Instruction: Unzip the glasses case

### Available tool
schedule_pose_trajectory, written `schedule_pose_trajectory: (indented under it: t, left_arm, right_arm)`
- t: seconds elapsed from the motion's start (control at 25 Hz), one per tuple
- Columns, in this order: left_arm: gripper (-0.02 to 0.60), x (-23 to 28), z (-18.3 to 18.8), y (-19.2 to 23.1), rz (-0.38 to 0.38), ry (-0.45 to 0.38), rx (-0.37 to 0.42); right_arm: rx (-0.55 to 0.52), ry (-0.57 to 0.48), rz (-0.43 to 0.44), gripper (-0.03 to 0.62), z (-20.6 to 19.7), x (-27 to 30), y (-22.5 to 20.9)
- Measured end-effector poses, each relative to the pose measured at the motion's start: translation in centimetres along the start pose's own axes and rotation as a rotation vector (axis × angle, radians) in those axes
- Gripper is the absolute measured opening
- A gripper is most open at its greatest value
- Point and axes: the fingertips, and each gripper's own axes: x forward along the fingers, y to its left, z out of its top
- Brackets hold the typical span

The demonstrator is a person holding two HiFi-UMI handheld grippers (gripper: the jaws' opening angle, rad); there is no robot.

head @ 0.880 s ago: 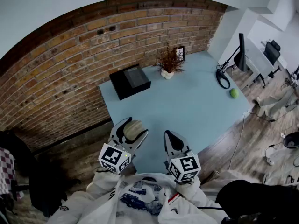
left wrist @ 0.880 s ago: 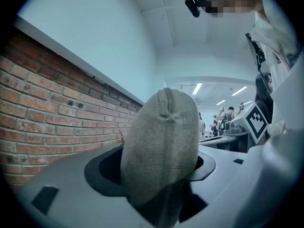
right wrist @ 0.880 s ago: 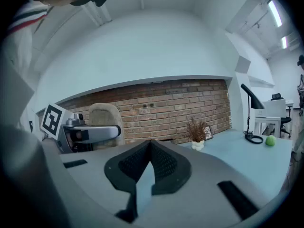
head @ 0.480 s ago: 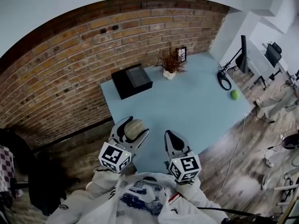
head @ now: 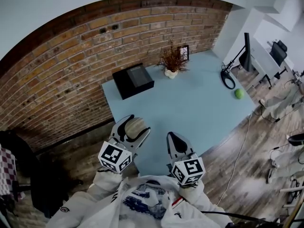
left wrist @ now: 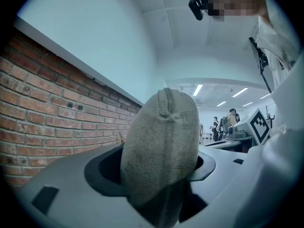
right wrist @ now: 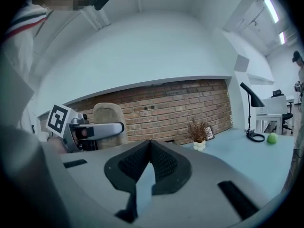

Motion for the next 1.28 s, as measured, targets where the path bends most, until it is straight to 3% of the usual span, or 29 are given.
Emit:
schedule_pose_trajectory:
  t: [0.28, 0.76, 1.16, 1.28]
  left_arm:
    - [0.313, 1.2, 0.8, -1.3, 0.050, 0.000, 0.008]
    - [0.313, 4.6, 3.1, -4.9, 0.187, -0.022, -0.003]
    - [0.313, 6.5, 4.1, -8.2, 0.232, -0.054, -0.030]
    - [0.313, 7.1, 4.3, -8.7, 0.229, -0.071, -0.047]
  right_arm:
    - [0.003, -0.008, 0.067, 0.015, 0.3, -1.0, -1.4]
    - [-0.006, 0.024, 0.253, 0.017, 0.6, -3.2, -5.7]
    - [-0.007, 0.029, 0.372, 0.020, -0.2, -5.1, -7.6]
    - [-0.009, 0.030, 0.400, 0.049, -0.4, -5.1, -7.8]
